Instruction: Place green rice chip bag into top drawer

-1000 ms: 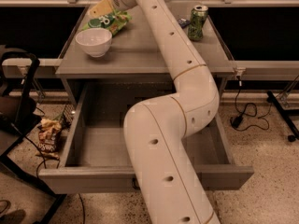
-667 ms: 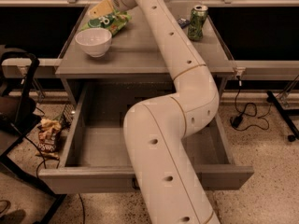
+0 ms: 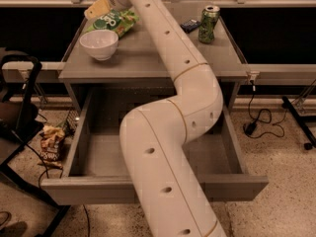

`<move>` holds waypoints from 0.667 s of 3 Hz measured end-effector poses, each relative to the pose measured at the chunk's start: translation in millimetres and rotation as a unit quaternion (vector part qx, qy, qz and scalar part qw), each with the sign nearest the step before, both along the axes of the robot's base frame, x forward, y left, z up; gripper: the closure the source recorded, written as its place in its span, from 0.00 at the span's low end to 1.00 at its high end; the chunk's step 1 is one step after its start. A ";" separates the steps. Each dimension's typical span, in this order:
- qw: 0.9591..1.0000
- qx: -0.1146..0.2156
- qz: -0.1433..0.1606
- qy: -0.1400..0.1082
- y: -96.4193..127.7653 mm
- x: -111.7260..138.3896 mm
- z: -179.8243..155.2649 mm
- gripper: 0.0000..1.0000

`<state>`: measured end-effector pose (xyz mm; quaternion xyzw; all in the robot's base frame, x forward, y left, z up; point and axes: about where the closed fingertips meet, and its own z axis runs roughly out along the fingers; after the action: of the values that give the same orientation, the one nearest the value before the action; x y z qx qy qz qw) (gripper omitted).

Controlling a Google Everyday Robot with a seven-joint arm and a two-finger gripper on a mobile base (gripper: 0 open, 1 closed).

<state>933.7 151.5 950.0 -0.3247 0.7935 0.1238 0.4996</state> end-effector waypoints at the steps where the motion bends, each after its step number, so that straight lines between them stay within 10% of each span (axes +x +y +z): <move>1: 0.998 -0.008 -0.051 0.033 21.0 1.2 -12.3 0.00; 2: 0.994 -0.009 -0.095 0.059 28.4 3.6 -28.5 0.00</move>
Offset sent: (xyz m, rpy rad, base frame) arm 0.0506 0.0423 -0.0165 -0.0153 0.1824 -0.3076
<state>937.3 179.9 921.4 -0.2444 0.8500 0.0882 0.4583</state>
